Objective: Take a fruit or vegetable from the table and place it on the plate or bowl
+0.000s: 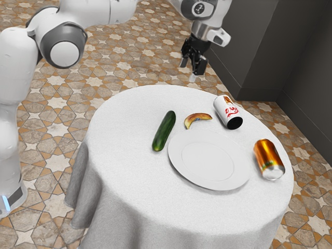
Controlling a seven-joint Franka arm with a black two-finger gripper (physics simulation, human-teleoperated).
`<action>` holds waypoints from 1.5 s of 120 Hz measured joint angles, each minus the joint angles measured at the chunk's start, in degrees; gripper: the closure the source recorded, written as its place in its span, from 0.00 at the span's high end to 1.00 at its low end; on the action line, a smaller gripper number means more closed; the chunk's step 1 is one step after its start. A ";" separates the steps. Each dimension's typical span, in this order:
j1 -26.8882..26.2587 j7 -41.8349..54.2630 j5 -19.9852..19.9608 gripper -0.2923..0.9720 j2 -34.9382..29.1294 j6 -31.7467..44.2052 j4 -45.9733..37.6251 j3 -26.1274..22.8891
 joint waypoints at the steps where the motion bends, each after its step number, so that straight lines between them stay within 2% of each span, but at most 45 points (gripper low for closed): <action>1: -0.07 0.05 0.10 0.77 0.00 0.20 0.00 0.00; 13: -0.22 0.53 1.04 0.77 0.01 2.02 0.05 0.21; 31: -3.10 0.66 5.19 0.77 0.15 3.61 0.01 0.02; 81: -2.30 -0.49 5.46 0.77 1.62 9.96 -0.21 0.20; 113: -1.36 -2.28 0.30 0.77 4.85 12.42 -0.55 0.60; 134: 0.01 -1.98 -1.32 0.77 7.47 21.01 -8.50 0.76; 155: 0.26 -0.99 -1.98 0.77 12.13 25.88 -2.40 0.38; 180: -0.28 0.05 -2.80 0.77 11.69 28.13 -3.11 -0.45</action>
